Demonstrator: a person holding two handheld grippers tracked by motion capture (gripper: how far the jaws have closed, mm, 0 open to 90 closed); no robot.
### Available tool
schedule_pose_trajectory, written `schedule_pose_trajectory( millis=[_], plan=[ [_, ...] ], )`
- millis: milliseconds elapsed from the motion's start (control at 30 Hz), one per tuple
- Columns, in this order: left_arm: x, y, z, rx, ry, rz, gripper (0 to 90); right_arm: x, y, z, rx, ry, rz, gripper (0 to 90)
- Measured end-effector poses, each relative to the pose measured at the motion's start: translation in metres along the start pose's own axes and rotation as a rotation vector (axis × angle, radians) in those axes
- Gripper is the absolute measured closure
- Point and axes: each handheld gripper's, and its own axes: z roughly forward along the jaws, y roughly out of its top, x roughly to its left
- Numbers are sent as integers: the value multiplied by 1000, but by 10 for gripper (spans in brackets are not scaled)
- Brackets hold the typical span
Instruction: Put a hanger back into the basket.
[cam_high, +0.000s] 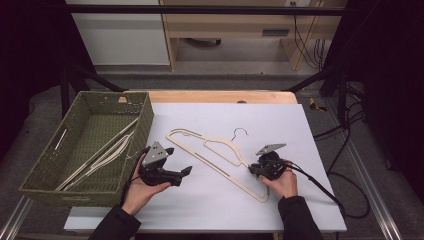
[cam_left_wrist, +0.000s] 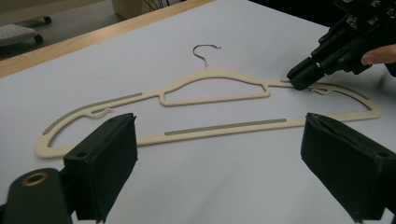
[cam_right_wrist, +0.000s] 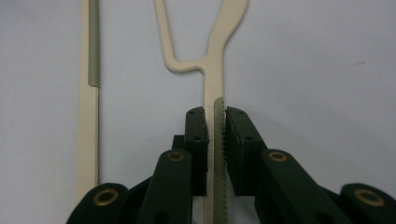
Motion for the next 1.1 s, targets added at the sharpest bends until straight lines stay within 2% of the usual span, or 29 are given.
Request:
schedule_pose_trajectory(
  millis=[33,67,133,167,233,333,367,500,600,867,967,1100],
  plan=[
    [0,1,2,4,-1,2,108,-2,0,-1,-8,0,-24,802],
    [0,2,4,6,-4,1,108,-1,0,-3,-23,-7,-27,803],
    [0,4,8,11,-7,3,109,-2,1,-11,-63,-8,-47,803],
    [0,5,10,11,-7,0,110,-1,3,-18,-89,-12,-40,803],
    [0,8,15,17,-7,2,110,0,4,-28,-111,-20,-72,803],
    [-2,15,26,18,-12,4,111,5,6,-36,-112,-35,-102,803],
    [-2,18,30,23,-13,8,113,6,7,-38,-112,-44,-125,803],
    [0,27,48,51,-7,17,117,11,10,-45,-120,-54,-133,803],
    [4,35,63,74,-3,26,120,14,12,-52,-129,-64,-158,803],
    [20,56,108,150,-4,44,129,21,14,-60,-133,-75,-179,803],
    [25,58,127,174,-10,31,139,22,14,-61,-132,-75,-180,803],
    [31,55,145,192,-23,34,150,22,14,-62,-131,-74,-181,803]
  ],
)
